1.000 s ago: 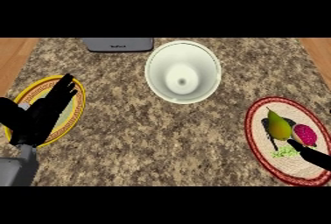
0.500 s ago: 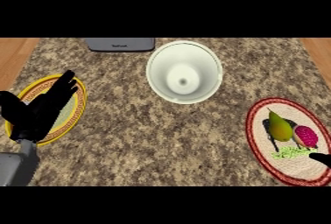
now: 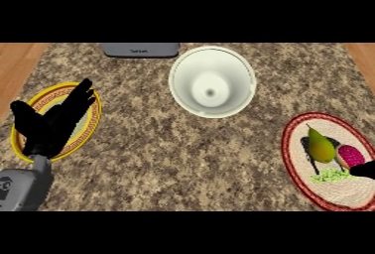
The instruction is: Pick the cupcake from the placemat and place it in the bowl
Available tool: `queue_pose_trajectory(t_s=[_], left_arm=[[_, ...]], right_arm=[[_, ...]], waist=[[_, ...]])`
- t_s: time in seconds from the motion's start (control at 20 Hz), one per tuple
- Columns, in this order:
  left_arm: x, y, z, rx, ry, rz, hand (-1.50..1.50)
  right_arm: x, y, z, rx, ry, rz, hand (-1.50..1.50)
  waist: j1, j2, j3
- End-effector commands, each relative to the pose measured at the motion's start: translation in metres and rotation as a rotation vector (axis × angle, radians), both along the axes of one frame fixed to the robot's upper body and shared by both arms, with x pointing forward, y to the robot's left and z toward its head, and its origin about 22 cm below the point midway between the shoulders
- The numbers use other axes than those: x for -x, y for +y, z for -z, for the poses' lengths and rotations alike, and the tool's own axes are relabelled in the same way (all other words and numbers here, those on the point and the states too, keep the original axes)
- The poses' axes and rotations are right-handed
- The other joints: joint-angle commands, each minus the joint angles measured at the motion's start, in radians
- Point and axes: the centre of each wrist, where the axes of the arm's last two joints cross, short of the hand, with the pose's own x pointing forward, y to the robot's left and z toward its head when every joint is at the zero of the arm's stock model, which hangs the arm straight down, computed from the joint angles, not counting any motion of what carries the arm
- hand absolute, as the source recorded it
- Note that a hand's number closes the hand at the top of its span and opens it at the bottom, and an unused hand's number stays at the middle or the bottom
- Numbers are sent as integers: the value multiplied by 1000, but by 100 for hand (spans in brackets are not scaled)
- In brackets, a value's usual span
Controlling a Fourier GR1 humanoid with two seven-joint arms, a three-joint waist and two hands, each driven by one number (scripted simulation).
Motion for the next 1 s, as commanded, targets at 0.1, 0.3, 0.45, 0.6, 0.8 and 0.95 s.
queue_pose_trajectory(t_s=[0.1, 0.3, 0.45, 0.6, 0.8, 0.95], left_arm=[[2, 18, -13, 11, -3, 16, 0], [0, 18, -2, -14, -12, -2, 0], [-22, 2, -25, 3, -7, -2, 0], [1, 3, -5, 13, 10, -9, 0], [13, 7, -4, 2, -6, -4, 0], [0, 10, -15, -10, 3, -4, 0]], right_arm=[[-15, 25, -5, 69, 164, 23, -150], [-32, 23, -9, 87, 238, 48, -150], [-25, 34, -3, 74, 233, 45, -150], [-26, 26, 1, 93, 269, 48, -150], [-23, 14, 6, 125, 318, 76, -150], [-36, 14, 22, 113, 315, 84, -150]], waist=[[-1, -2, 1], [-4, -1, 2], [-14, -2, 2], [-9, -2, 2], [-9, -3, 2], [-7, -2, 2]])
